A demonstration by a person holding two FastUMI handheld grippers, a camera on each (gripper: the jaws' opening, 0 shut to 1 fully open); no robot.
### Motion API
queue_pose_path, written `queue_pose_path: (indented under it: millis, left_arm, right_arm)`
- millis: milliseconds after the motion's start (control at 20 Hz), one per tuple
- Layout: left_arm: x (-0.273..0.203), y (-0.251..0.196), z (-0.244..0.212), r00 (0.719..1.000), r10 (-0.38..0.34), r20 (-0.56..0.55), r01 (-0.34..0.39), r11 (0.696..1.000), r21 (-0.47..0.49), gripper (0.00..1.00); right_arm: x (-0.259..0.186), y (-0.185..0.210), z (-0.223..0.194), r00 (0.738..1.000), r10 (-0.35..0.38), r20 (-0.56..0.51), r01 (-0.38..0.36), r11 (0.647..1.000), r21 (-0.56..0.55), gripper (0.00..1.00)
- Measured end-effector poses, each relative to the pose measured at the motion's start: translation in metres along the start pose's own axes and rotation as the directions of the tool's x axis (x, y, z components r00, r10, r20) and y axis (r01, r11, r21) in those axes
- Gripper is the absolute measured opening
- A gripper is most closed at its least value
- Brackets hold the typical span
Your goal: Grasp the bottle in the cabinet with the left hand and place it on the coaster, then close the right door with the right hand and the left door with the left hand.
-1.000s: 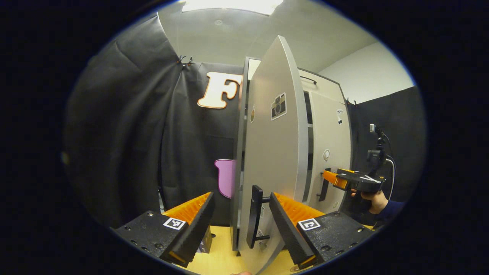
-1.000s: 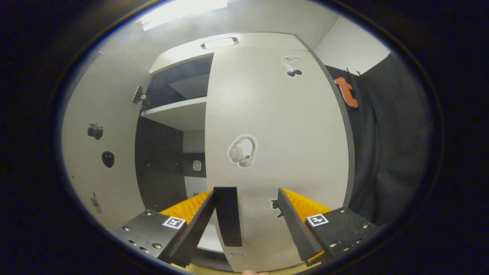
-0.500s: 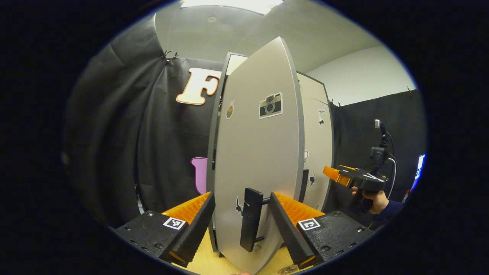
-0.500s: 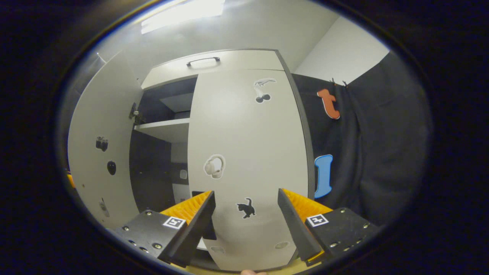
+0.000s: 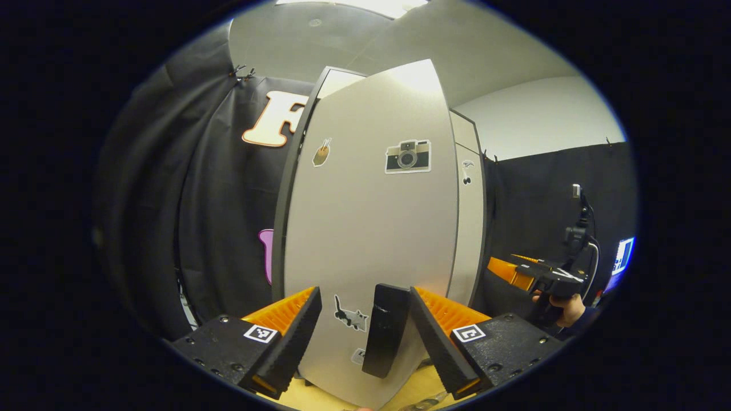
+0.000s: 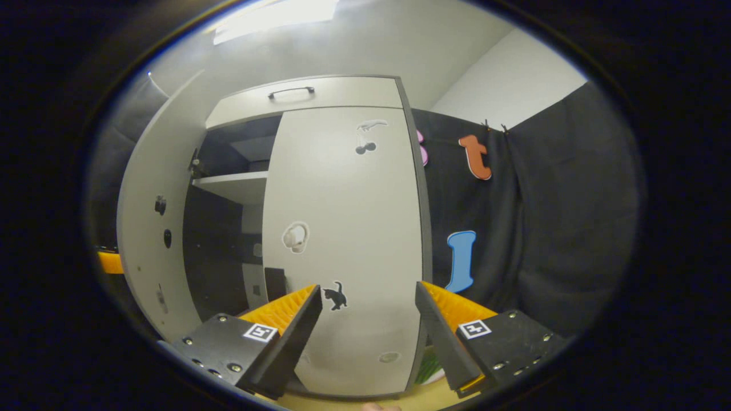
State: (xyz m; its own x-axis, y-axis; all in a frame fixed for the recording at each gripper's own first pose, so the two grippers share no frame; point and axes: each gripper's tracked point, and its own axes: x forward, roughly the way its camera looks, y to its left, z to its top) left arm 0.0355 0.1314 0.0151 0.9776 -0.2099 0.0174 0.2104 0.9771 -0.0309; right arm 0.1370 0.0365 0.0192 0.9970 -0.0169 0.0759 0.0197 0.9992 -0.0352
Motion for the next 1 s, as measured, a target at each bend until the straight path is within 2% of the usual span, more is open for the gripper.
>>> queue_pose_path:
  millis: [50, 100, 600, 800, 1000]
  left_arm:
    - [0.004, -0.003, 0.000, 1.000, -0.005, -0.002, 0.006, 1.000, 0.004, 0.96]
    - [0.009, -0.006, 0.000, 1.000, -0.011, -0.004, 0.011, 1.000, 0.011, 0.95]
    - [0.062, -0.033, -0.011, 0.999, -0.037, -0.024, 0.039, 0.998, 0.051, 0.95]
    - [0.074, -0.038, -0.015, 0.998, -0.051, -0.028, 0.051, 0.998, 0.022, 0.96]
    - [0.090, -0.041, -0.017, 0.998, -0.056, -0.033, 0.058, 0.997, 0.045, 0.96]
  right_arm:
    - [-0.002, -0.006, 0.000, 1.000, -0.008, -0.002, 0.008, 1.000, -0.003, 0.97]
    - [-0.004, -0.011, -0.001, 1.000, -0.017, -0.003, 0.017, 1.000, -0.005, 1.00]
    - [-0.019, -0.085, -0.005, 0.992, -0.123, -0.010, 0.123, 0.992, -0.015, 1.00]
    - [-0.023, -0.106, -0.008, 0.988, -0.153, -0.010, 0.153, 0.988, -0.011, 1.00]
    - [-0.028, -0.119, -0.008, 0.986, -0.169, -0.008, 0.169, 0.985, -0.020, 0.97]
